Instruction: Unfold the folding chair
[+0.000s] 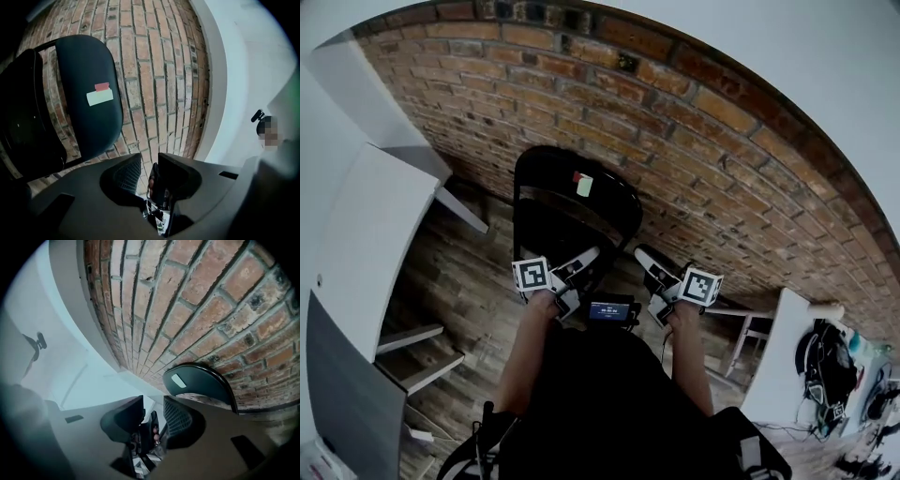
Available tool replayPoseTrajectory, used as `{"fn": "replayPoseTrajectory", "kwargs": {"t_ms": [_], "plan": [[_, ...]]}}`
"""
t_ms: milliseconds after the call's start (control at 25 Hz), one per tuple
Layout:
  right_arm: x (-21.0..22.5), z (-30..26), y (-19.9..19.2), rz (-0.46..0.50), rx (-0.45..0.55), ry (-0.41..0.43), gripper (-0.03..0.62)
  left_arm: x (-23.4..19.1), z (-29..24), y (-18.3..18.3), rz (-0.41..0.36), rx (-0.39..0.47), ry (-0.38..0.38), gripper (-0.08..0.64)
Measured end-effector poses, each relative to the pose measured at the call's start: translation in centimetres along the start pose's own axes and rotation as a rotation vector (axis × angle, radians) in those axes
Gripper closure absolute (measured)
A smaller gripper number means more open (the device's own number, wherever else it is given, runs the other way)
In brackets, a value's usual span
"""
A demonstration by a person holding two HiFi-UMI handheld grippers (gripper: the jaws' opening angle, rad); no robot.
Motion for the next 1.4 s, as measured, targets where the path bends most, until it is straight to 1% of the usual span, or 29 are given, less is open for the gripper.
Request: {"fn": "replayPoseTrajectory", "kwargs": {"t_ms": [160, 280, 400, 440, 560, 640, 680, 760, 800, 840, 1040, 1280, 1400], "plan": [[1.0, -1.0, 2.1, 0.009, -0.054, 0.046, 0.466, -1.2, -1.3, 1.2, -0.041, 0.051, 0.045, 0.446], [2.0, -1.1, 2.7, 0.002, -0.091, 0.054, 0.45, -1.7, -1.7, 1.3, -0.044, 0.083, 0.072, 0.446], [3.2, -1.5, 3.1, 0.0, -0.128, 0.055, 0.443, -2.1, -1.4, 1.3, -0.064, 0.107, 0.103, 0.446], [3.4, -1.7, 3.2, -0.001, -0.135, 0.057, 0.443, -2.0, -1.2, 1.3, -0.064, 0.115, 0.107, 0.446], [3.5, -2.5, 3.0, -0.016, -0.151, 0.073, 0.442, -1.9, -0.3, 0.9, -0.009, 0.149, 0.127, 0.446], [3.6, -3.0, 2.7, -0.019, -0.157, 0.073, 0.442, -2.4, 0.2, 1.1, -0.021, 0.151, 0.126, 0.446], [3.6, -3.2, 2.7, -0.018, -0.157, 0.068, 0.442, -2.7, 0.3, 1.2, -0.011, 0.152, 0.126, 0.446], [3.7, -3.7, 2.7, -0.013, -0.153, 0.058, 0.442, -3.2, 0.6, 1.5, 0.054, 0.16, 0.135, 0.446], [3.6, -4.0, 2.7, -0.012, -0.151, 0.053, 0.442, -3.5, 0.8, 1.8, 0.073, 0.162, 0.136, 0.446], [3.6, -4.4, 2.6, -0.012, -0.151, 0.04, 0.442, -3.5, 0.9, 2.3, 0.075, 0.162, 0.128, 0.446], [3.5, -5.5, 2.2, -0.011, -0.138, -0.041, 0.442, -3.3, 1.8, 4.5, 0.029, 0.133, 0.086, 0.446], [3.2, -5.7, 1.7, 0.024, -0.103, -0.12, 0.442, -4.1, 2.9, 5.7, 0.04, 0.129, 0.051, 0.446], [3.2, -5.6, 1.6, 0.038, -0.085, -0.151, 0.442, -5.0, 2.7, 6.2, 0.066, 0.132, 0.026, 0.446]]}}
Point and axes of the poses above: the fingertips, and each gripper's own axes: z backward along the fingers, x to its right, y out of its top, the point moved 1 cm from there along z, backward along the fingers, and after that the axes turned 1 degree about -z, right-handed, at the moved point
